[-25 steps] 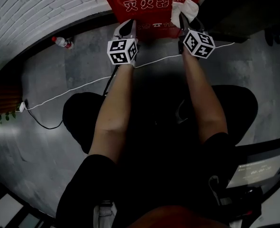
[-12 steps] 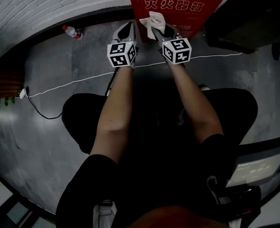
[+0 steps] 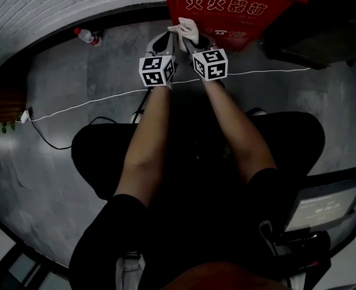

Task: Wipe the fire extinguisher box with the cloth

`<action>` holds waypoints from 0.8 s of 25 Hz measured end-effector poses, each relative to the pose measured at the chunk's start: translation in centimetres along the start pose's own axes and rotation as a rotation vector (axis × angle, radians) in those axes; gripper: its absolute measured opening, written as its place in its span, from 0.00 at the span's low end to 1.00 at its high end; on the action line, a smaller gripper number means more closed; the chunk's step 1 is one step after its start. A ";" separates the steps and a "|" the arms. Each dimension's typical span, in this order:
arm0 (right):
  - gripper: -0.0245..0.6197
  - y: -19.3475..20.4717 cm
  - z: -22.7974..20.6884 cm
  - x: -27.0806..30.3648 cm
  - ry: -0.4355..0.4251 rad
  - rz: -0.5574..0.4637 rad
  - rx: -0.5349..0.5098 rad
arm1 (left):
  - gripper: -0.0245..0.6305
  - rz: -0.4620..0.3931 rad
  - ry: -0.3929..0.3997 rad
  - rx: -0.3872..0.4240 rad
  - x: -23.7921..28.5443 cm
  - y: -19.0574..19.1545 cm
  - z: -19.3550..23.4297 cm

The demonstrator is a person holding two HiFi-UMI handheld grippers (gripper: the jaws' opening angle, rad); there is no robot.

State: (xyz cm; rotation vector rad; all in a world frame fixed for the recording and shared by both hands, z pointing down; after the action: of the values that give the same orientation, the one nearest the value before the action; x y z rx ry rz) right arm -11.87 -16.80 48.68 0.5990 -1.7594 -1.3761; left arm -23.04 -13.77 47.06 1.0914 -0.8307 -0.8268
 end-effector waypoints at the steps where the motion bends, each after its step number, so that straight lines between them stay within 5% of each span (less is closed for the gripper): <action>1: 0.22 0.2 0.0 0.0 0.007 0.007 0.009 | 0.04 0.006 0.002 0.006 0.1 0.1 0.1; 12: 0.23 0.8 -3.4 2.0 0.063 0.006 0.018 | 0.04 0.038 0.020 0.015 3.7 2.0 0.0; 20: 0.23 1.4 -6.9 -0.1 0.140 0.003 0.041 | 0.04 0.045 0.103 0.030 6.7 2.1 -3.9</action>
State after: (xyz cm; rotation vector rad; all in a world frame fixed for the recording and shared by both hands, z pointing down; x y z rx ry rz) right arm -6.05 -20.25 50.51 0.6980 -1.6793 -1.2677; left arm -16.29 -17.53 49.14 1.1285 -0.7810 -0.7165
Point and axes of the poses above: the fingertips, and each gripper's own axes: x forward along the fingers, z to its left, y out of its underside, the point moved 6 cm from there along -x, backward along the fingers, and after that the axes turned 10 degrees about y, right-handed, at the moved point
